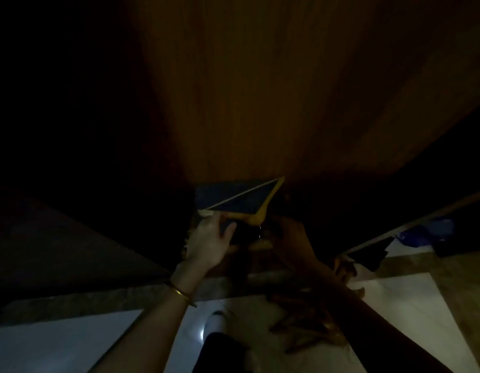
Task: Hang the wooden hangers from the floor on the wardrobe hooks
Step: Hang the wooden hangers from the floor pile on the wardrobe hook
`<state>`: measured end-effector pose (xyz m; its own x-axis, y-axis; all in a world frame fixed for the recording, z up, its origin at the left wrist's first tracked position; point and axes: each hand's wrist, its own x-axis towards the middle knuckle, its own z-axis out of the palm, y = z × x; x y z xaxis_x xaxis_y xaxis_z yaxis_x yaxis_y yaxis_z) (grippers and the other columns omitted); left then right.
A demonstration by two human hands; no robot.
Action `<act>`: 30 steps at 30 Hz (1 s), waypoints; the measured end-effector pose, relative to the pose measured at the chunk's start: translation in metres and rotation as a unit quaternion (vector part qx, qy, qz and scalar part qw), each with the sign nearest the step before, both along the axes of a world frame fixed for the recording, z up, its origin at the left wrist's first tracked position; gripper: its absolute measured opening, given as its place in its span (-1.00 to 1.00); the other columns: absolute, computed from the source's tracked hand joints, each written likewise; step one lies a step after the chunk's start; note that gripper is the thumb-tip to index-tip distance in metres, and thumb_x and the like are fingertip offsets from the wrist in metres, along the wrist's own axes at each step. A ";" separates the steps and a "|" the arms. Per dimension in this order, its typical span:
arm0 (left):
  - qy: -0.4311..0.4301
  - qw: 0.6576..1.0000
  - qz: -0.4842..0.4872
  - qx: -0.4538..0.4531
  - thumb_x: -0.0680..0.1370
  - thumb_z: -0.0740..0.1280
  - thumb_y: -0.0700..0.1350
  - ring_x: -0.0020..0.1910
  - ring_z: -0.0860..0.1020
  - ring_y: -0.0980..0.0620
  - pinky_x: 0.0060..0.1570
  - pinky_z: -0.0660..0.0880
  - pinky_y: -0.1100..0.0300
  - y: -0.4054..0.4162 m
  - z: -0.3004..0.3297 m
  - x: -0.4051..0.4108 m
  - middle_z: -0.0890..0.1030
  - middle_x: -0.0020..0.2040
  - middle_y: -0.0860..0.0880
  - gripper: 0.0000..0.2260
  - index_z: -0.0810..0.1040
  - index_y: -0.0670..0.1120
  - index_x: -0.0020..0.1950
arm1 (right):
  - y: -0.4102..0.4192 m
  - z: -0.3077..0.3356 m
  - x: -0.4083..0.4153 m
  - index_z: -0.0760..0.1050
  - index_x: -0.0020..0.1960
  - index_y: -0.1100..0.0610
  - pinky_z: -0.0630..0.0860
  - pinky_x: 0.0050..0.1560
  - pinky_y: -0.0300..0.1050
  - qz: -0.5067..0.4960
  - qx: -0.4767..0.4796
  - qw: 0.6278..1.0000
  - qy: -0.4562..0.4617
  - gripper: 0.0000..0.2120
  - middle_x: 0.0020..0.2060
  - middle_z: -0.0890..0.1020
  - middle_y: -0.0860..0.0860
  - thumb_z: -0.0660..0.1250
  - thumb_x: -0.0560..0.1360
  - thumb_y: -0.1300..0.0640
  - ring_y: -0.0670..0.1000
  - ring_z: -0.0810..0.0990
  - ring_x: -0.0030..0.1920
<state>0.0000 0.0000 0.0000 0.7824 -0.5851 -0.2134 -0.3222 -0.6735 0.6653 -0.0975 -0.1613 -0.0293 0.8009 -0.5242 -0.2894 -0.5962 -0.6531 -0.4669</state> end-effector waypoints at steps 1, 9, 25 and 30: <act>0.011 1.000 0.010 0.001 0.56 0.19 0.05 0.12 0.52 -0.10 0.01 0.45 0.09 -0.005 -0.014 0.010 0.56 0.15 -0.11 -0.71 0.40 -0.04 0.23 | -0.006 -0.021 0.007 0.50 0.18 0.04 0.51 0.10 0.01 -0.023 0.018 1.000 -0.007 -0.60 0.11 0.60 0.02 0.15 0.46 -0.14 0.08 0.56 0.14; -0.009 0.998 -0.014 0.055 0.54 0.24 -0.01 0.21 0.46 -0.15 0.13 0.44 0.04 -0.046 -0.155 0.097 0.51 0.21 -0.16 -0.64 0.37 -0.11 0.30 | -0.038 -0.139 0.081 0.52 0.04 0.10 0.54 0.03 0.08 -0.084 0.065 0.994 0.003 -0.78 -0.07 0.65 0.09 0.22 0.51 0.00 0.14 0.62 -0.02; -0.150 0.959 -0.191 0.144 0.43 0.36 0.08 0.29 0.35 -0.06 0.27 0.26 0.07 -0.122 -0.371 0.153 0.42 0.31 -0.05 -0.45 0.29 -0.03 0.35 | -0.092 -0.326 0.124 0.49 0.13 0.30 0.47 0.10 0.03 -0.136 0.054 0.984 -0.098 -0.77 0.02 0.60 0.26 0.20 0.54 0.21 0.26 0.56 0.07; -0.166 0.939 -0.236 0.190 0.38 0.41 0.09 0.27 0.38 -0.09 0.22 0.32 0.03 -0.134 -0.396 0.159 0.44 0.28 -0.08 -0.43 0.32 -0.03 0.32 | -0.111 -0.350 0.135 0.41 0.28 0.26 0.42 0.23 0.02 -0.110 0.024 0.990 -0.084 -0.63 0.20 0.52 0.23 0.26 0.50 0.21 0.24 0.49 0.22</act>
